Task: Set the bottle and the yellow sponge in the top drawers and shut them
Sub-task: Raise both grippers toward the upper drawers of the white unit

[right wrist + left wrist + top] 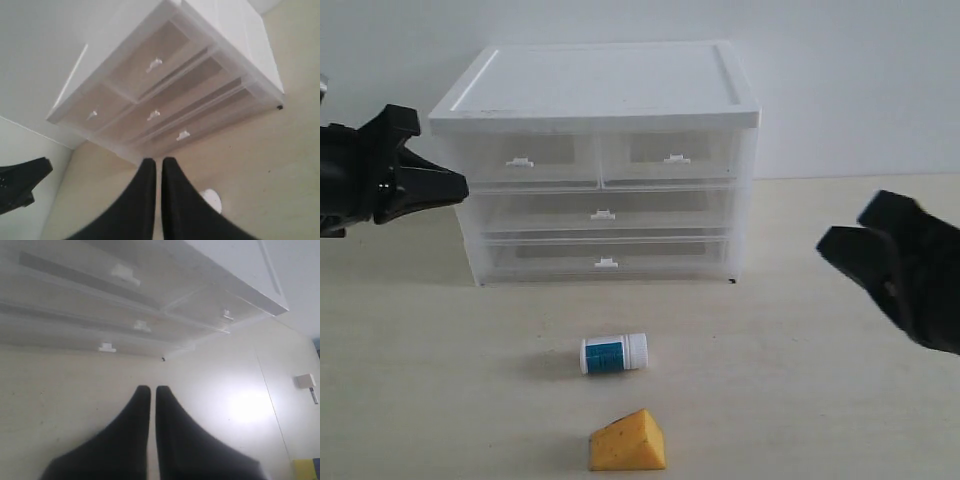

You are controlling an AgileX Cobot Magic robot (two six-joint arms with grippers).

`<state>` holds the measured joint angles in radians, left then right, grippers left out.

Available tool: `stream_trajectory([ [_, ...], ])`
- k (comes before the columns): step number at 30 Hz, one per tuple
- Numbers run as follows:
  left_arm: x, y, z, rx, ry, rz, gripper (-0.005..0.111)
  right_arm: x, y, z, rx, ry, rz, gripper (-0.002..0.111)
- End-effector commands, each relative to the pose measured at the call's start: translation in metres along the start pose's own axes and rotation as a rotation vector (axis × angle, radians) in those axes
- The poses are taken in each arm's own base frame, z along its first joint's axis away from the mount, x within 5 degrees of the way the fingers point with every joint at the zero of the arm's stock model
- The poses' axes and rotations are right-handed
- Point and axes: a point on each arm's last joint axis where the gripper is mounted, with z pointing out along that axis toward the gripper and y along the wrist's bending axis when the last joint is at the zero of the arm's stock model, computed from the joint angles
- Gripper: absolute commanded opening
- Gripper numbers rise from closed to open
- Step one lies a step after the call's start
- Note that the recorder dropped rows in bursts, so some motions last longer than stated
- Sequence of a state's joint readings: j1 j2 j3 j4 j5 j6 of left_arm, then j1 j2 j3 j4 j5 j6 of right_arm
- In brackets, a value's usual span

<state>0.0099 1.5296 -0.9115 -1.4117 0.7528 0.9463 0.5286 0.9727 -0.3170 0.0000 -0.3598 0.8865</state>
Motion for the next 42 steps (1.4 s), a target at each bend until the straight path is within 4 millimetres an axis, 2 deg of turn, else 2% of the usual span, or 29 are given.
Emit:
stream_trajectory([
  [1, -0.014, 0.012, 0.028, 0.063, 0.034, 0.020, 0.004, 0.005, 0.009, 0.040, -0.112, 0.062, 0.068, 0.000],
  [6, -0.027, 0.020, 0.043, 0.078, 0.038, 0.091, 0.004, -0.005, 0.001, 0.086, -0.180, 0.079, 0.157, 0.000],
  [11, -0.036, 0.020, 0.047, 0.099, -0.002, 0.078, 0.004, -0.022, -0.022, 0.127, -0.322, 0.161, 0.336, 0.000],
  [14, -0.038, 0.019, 0.047, 0.096, -0.017, 0.088, 0.004, -0.033, -0.037, 0.144, -0.442, 0.183, 0.368, 0.000],
  [19, -0.041, 0.023, 0.047, 0.053, -0.051, 0.078, 0.004, -0.028, -0.065, 0.172, -0.368, 0.237, 0.414, 0.000],
  [23, -0.042, 0.023, 0.047, 0.054, -0.058, 0.070, 0.004, -0.029, -0.072, 0.191, -0.398, 0.237, 0.405, 0.002],
  [27, -0.044, 0.024, 0.048, 0.057, -0.086, 0.057, 0.008, -0.032, -0.076, 0.206, -0.411, 0.241, 0.428, 0.021],
  [30, -0.046, 0.026, 0.051, 0.066, -0.104, 0.022, 0.028, -0.033, -0.077, 0.210, -0.414, 0.240, 0.441, 0.043],
  [31, -0.047, 0.027, 0.052, 0.068, -0.107, 0.017, 0.036, -0.033, -0.077, 0.210, -0.414, 0.236, 0.443, 0.046],
  [33, -0.050, 0.029, 0.056, 0.069, -0.109, 0.013, 0.046, -0.034, -0.077, 0.210, -0.413, 0.232, 0.446, 0.049],
  [34, -0.052, 0.030, 0.058, 0.071, -0.113, 0.012, 0.047, -0.034, -0.077, 0.210, -0.413, 0.232, 0.446, 0.049],
  [42, -0.063, 0.038, 0.072, 0.080, -0.115, -0.029, 0.047, -0.038, -0.070, 0.215, -0.444, 0.238, 0.406, 0.049],
])
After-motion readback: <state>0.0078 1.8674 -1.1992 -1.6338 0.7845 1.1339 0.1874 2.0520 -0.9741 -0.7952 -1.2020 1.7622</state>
